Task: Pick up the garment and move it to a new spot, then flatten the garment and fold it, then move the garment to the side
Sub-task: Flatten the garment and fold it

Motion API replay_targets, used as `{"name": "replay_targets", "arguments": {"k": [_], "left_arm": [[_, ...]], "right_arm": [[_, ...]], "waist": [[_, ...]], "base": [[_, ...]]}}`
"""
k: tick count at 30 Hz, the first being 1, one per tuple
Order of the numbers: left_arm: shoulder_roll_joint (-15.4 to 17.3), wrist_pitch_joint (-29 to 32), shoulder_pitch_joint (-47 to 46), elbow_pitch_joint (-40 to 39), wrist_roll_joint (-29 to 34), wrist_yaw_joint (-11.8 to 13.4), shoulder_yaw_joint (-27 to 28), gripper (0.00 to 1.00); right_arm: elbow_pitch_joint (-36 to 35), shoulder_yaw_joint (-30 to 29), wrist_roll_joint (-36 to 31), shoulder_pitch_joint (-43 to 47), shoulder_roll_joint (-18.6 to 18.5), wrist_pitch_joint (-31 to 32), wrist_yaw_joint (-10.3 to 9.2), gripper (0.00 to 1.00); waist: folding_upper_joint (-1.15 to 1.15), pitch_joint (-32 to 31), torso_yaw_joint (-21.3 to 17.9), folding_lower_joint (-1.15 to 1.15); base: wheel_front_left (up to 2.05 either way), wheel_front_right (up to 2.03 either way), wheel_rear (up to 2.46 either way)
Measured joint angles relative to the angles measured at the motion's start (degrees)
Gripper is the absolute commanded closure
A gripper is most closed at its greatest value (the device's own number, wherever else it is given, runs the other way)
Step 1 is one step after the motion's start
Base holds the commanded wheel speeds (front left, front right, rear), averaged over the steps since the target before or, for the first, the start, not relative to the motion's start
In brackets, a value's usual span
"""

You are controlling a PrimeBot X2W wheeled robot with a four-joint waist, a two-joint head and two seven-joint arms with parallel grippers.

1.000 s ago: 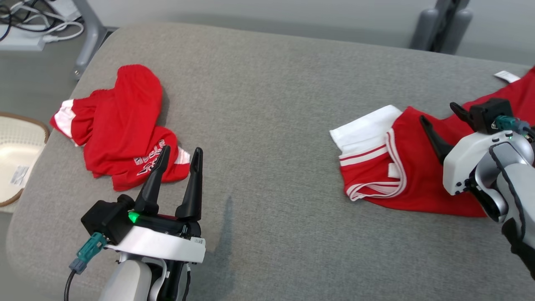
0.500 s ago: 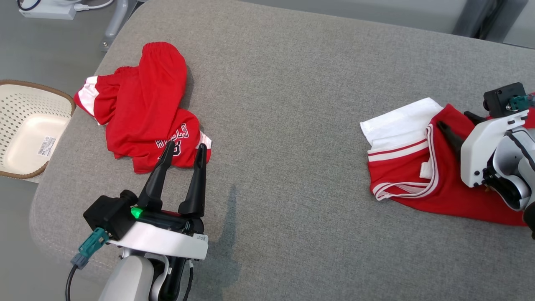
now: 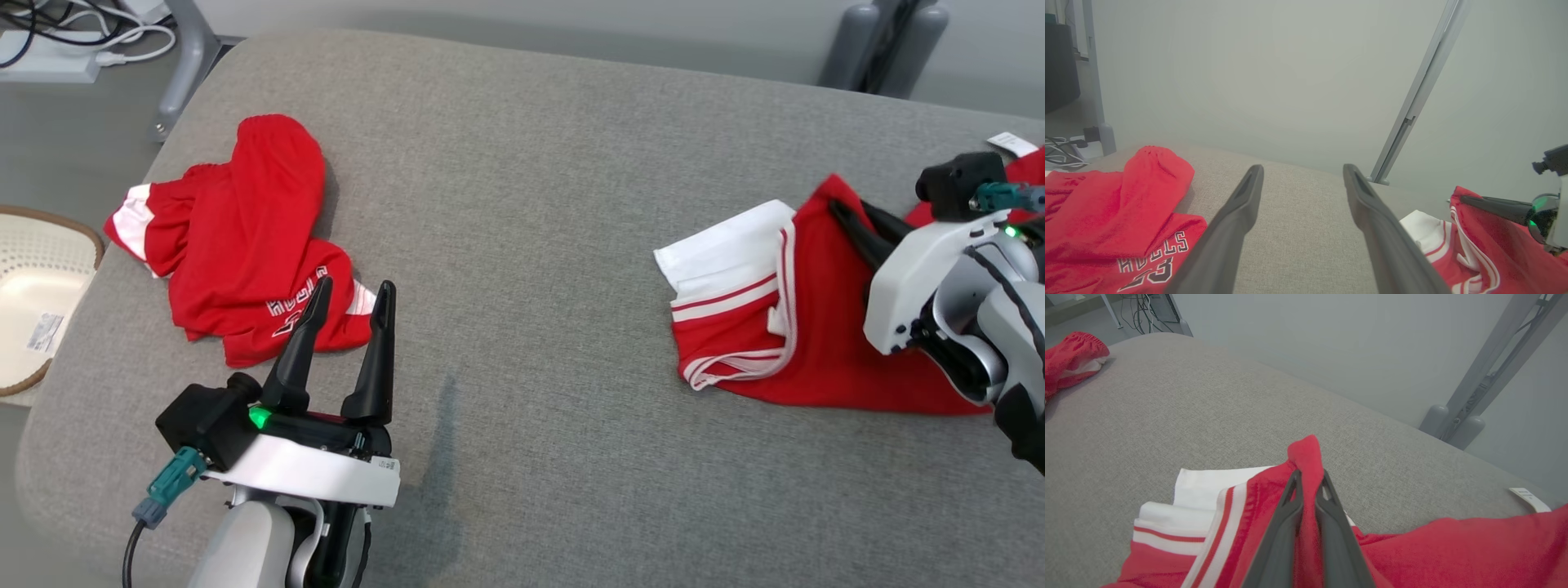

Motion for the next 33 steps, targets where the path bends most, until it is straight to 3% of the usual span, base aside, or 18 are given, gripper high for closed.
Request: {"name": "replay_targets", "arguments": {"k": [8, 17, 27, 33], "left_arm": [[0.0, 0.0, 0.7, -1.8, -1.1, 0.7, 2.4, 0.0], [0.0, 0.0, 3.1, -2.6, -0.5, 1.9, 4.9, 0.0], [0.0, 0.0, 4.8, -3.3, 0.2, 2.1, 5.9, 0.0], [0.0, 0.0, 5.1, -3.4, 0.5, 2.3, 6.0, 0.0]], "right_arm": [[-2.6, 1.4, -1.4, -3.1, 2.0, -9.3, -0.01, 1.0], [-15.3, 3.5, -2.7, 4.6, 3.8, -10.7, -0.01, 1.0], [-29.7, 3.7, -2.3, 19.3, 0.9, 0.7, -0.01, 1.0], [-33.4, 1.7, -4.0, 28.1, 2.8, 5.6, -0.02, 1.0]], "waist": [[0.0, -2.3, -3.2, 0.0], [0.0, -5.8, -7.2, 0.0], [0.0, -8.7, -11.1, 0.0], [0.0, -9.3, -12.1, 0.0]], "base": [[0.0, 0.0, 0.0], [0.0, 0.0, 0.0], [0.0, 0.0, 0.0], [0.0, 0.0, 0.0]]}}
